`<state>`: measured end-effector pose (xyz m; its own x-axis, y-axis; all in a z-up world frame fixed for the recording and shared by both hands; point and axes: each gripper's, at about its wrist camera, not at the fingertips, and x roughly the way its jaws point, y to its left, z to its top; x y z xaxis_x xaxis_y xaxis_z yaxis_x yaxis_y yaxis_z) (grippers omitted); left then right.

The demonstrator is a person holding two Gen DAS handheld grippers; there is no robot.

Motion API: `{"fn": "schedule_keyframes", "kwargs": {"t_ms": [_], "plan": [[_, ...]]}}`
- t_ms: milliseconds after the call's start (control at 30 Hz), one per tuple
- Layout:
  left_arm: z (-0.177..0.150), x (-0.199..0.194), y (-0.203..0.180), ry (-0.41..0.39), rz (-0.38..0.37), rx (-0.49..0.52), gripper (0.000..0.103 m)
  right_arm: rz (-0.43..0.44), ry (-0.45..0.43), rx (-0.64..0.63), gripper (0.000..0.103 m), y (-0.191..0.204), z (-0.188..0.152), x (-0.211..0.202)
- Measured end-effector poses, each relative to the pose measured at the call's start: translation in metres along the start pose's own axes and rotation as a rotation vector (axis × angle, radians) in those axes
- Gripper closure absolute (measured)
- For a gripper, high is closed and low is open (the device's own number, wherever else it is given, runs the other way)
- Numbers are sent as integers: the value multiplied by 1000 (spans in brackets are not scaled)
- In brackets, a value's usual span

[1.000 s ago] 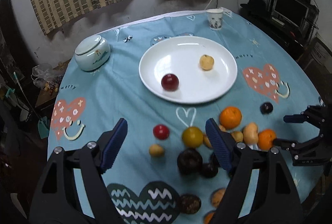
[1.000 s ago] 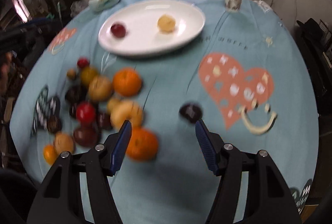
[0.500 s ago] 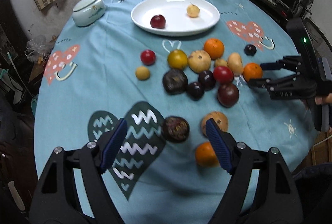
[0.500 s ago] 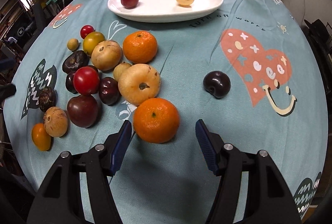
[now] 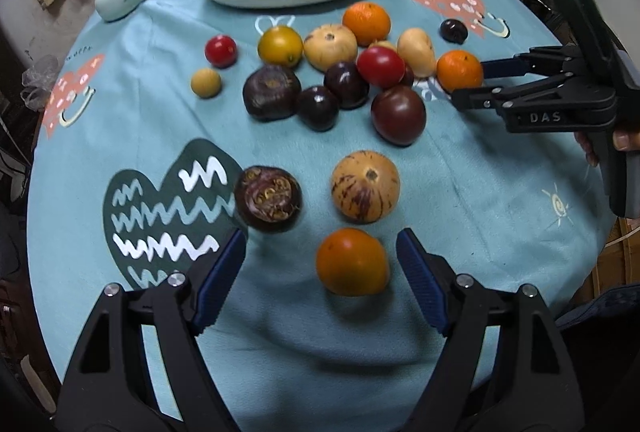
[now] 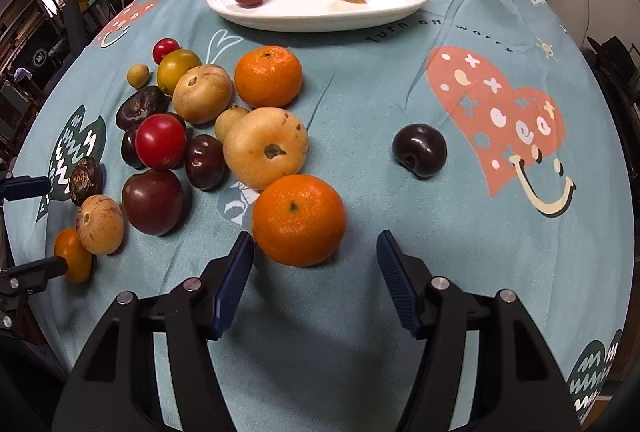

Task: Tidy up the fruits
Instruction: 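Move both tools back toward the fruit cluster, then grasp an orange with the right tool while the left tool grasps another orange, then place both oranges on the white plate and open both tools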

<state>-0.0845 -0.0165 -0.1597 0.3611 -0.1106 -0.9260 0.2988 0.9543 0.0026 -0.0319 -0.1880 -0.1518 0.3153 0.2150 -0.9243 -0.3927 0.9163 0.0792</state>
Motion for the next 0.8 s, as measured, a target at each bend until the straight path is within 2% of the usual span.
{"fn": "schedule_keyframes", "kwargs": {"t_ms": [267, 300, 333, 367, 400, 433, 467, 633, 800], "plan": [[0, 13, 1, 49, 3, -9, 24, 5, -5, 1, 39, 2, 6, 1], [-1, 13, 1, 50, 2, -11, 28, 7, -1, 4, 39, 1, 7, 2], [-1, 14, 2, 51, 0, -18, 36, 8, -2, 5, 39, 1, 7, 2], [0, 15, 3, 55, -34, -28, 42, 5, -3, 3, 39, 1, 8, 2], [0, 14, 3, 55, -66, -34, 62, -3, -4, -2, 41, 2, 8, 2], [1, 13, 0, 56, -79, -32, 62, 4, -8, -9, 50, 2, 8, 2], [1, 13, -3, 58, -52, -13, 62, 35, -1, -19, 58, 4, 8, 2], [8, 0, 1, 34, -68, 7, 63, 35, 11, -41, 59, 5, 7, -2], [50, -24, 13, -57, -95, 0, 62, 75, -31, 0, 59, -7, 18, -18]]}}
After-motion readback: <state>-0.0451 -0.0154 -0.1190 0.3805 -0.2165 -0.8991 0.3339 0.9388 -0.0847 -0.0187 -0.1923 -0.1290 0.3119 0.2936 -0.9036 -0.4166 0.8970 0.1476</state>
